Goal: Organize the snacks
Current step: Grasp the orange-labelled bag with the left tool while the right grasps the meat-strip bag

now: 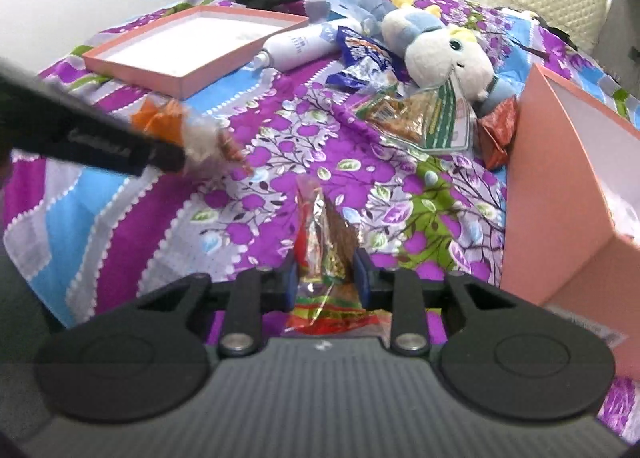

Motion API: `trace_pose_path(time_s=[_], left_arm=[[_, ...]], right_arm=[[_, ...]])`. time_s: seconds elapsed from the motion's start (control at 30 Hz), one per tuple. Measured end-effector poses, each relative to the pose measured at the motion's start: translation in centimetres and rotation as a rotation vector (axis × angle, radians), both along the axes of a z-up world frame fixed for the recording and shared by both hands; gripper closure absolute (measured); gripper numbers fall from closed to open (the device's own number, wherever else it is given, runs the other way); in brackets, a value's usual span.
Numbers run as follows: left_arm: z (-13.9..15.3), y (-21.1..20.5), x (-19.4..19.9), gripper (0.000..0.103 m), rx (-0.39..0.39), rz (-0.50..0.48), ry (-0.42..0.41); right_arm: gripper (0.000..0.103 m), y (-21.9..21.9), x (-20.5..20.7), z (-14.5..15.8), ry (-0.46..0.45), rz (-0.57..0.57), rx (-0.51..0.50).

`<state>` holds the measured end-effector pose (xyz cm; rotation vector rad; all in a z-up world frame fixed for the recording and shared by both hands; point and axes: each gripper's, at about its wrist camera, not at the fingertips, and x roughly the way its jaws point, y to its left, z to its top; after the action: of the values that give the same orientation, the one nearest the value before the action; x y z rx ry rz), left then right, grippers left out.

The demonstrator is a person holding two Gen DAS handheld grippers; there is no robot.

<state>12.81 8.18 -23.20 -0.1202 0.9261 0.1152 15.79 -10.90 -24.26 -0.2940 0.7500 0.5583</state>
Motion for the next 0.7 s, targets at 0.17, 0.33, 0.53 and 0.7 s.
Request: trace_pose_path(time_s=[0.17, 0.33, 0.53, 0.7], left_arm=[[0.2, -0.3, -0.8, 0.063, -0.035, -0.084, -0.005], [1.0, 0.0, -2.0, 0.024, -0.021, -0.157, -0.024], [2.2, 0.7, -4.6, 0.018, 0.038, -0.242, -0.071], [3.7, 2.4, -4.6, 0.016, 0.012, -0.253, -0.114]], right_arm=[[0.064, -0.3, 0.2, 0.1, 0.032, -0.012, 0.053], [0.034, -1.5, 0.3, 0.4, 0.09, -0.023, 0.169], [0.018, -3.2, -0.2, 0.8, 0.102, -0.045, 0.265], [0.018, -3.5, -0.2, 0.7, 0.075, -0.055, 0.273]])
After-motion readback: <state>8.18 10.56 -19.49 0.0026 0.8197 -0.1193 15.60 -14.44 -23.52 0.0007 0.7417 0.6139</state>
